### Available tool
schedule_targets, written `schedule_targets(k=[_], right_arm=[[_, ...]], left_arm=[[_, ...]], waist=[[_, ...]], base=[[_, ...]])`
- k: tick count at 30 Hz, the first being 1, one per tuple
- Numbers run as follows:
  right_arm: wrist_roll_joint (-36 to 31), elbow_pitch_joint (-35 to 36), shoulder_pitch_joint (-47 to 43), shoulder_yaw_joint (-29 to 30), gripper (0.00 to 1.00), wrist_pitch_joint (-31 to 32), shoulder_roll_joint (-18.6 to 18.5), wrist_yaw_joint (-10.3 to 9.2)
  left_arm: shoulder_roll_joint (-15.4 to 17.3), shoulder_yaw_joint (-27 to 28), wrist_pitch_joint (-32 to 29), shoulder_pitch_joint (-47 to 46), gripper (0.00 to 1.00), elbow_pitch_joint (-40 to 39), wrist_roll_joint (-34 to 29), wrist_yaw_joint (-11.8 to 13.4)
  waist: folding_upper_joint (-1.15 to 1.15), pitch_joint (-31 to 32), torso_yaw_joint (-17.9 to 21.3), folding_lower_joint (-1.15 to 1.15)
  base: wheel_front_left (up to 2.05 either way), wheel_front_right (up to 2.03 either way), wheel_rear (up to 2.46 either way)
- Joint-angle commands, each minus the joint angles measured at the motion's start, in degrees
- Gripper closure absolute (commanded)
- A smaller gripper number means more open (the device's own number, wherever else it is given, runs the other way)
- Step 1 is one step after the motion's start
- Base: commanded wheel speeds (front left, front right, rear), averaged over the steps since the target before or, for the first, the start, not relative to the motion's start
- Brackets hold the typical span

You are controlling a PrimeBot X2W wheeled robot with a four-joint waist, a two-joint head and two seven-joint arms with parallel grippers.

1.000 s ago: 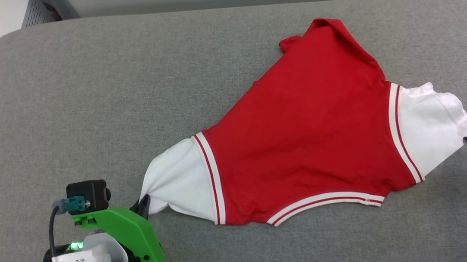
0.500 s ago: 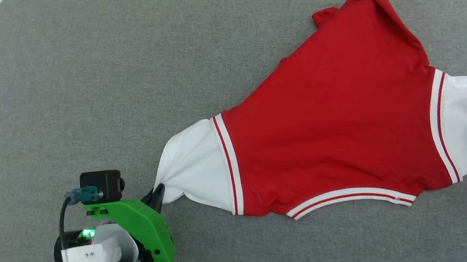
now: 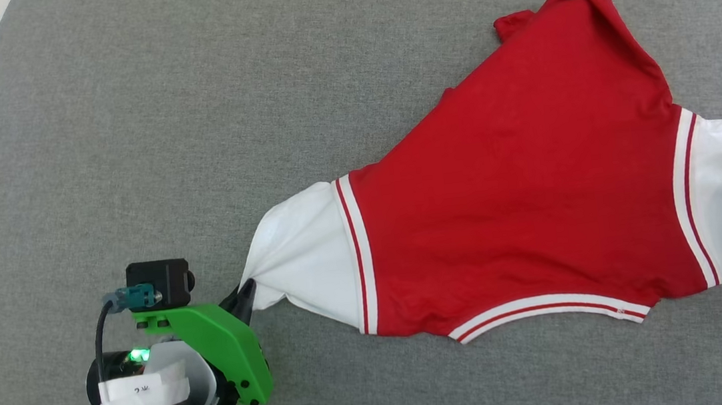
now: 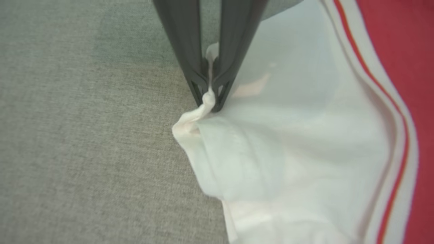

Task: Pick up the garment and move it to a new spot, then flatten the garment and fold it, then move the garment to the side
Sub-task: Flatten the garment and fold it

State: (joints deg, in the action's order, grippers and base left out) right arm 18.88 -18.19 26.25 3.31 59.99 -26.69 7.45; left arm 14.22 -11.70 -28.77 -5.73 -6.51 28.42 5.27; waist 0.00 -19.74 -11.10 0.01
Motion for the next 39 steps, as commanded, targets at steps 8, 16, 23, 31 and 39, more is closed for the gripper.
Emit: schedule_targets(k=[8,16,23,31,39], right_arm=[[2.36,-0.56,-4.18,-1.06,1.0,-5.28,0.7,0.03],[6.34,2.81,-5.67,0.38,1.0,-10.7,-0.27,0.03],[10.43,8.8,-6.61,0.84,1.0,-12.98,-2.82,0.03],[13.23,15.16,-4.06,2.76,1.0,-15.27,-6.18,0.03],[14.62,18.45,1.84,3.25,1.0,-18.58,-8.09,0.03]], left_arm=[[0.32,0.7,1.47,-0.42,1.0,0.72,0.49,0.13],[1.65,1.94,2.2,0.81,1.0,-1.34,0.33,0.72],[3.44,2.82,1.79,1.09,1.0,-5.03,-0.16,1.03],[5.75,4.72,2.72,-2.17,1.0,-9.49,-0.76,0.56],[7.97,7.61,3.29,-11.04,1.0,-13.99,0.79,-1.22]], waist=[[0.0,4.69,2.37,-0.01],[0.0,10.42,4.61,-0.01],[0.0,14.85,6.24,-0.01],[0.0,17.08,7.8,-0.01],[0.0,18.76,8.95,-0.01]], base=[[0.0,0.0,0.0],[0.0,0.0,0.0],[0.0,0.0,0.0],[0.0,0.0,0.0],[0.0,0.0,0.0]])
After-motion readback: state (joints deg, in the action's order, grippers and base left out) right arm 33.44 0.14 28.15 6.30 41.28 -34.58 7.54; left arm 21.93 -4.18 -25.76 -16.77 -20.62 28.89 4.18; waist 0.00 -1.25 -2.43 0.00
